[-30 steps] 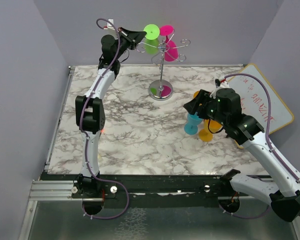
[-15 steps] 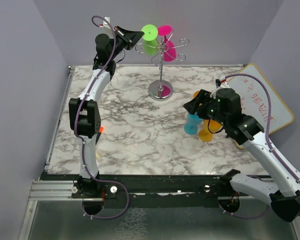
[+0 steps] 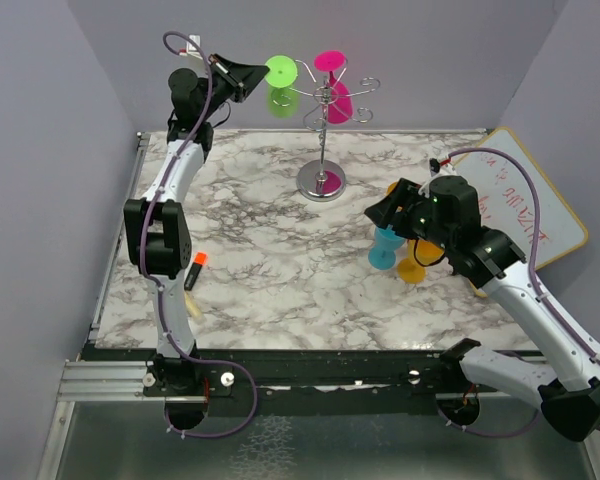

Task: Take the wine glass off the wine glass rack
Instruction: Pick up the wine glass from the wine rack, then place the wine glass at the center of the board.

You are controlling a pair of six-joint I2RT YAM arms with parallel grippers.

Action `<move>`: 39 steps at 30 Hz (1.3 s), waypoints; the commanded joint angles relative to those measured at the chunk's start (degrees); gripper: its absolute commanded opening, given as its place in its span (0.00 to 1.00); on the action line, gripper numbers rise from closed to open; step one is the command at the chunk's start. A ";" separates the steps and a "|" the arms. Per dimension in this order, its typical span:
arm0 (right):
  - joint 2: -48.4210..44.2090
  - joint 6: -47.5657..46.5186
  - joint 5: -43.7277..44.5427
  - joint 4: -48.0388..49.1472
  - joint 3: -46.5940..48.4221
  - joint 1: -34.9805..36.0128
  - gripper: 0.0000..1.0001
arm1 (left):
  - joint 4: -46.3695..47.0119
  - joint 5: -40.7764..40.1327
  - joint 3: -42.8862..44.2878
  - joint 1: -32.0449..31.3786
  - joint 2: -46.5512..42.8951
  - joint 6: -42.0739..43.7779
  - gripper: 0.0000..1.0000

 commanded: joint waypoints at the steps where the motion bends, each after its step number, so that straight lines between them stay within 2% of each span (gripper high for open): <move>1: 0.21 0.60 -1.29 -0.37 -0.45 -0.22 0.63 | 1.38 1.57 -4.50 1.85 -5.01 1.66 0.00; 10: -1.30 -0.93 -5.95 6.06 -2.34 -0.20 0.63 | 1.61 1.80 -13.76 7.27 -13.86 6.12 0.00; 16: -0.79 -1.43 -6.85 7.20 -2.48 -0.22 0.63 | 3.04 6.19 -14.41 9.64 -16.38 5.89 0.00; 24: 0.31 -4.93 -17.90 14.00 -3.31 -0.22 0.63 | 3.00 8.61 -34.25 11.38 -31.20 12.85 0.00; 29: 2.28 -5.45 -25.93 19.66 -3.43 -0.22 0.63 | 2.97 12.09 -45.91 11.30 -41.94 15.88 0.00; 34: 6.04 -4.46 -32.21 22.60 -1.70 -0.22 0.63 | 2.88 19.36 -56.28 10.55 -50.26 16.56 0.00; 39: 10.03 -1.11 -36.05 26.34 -0.69 -0.22 0.63 | 2.79 20.07 -62.30 1.85 -55.20 18.40 0.00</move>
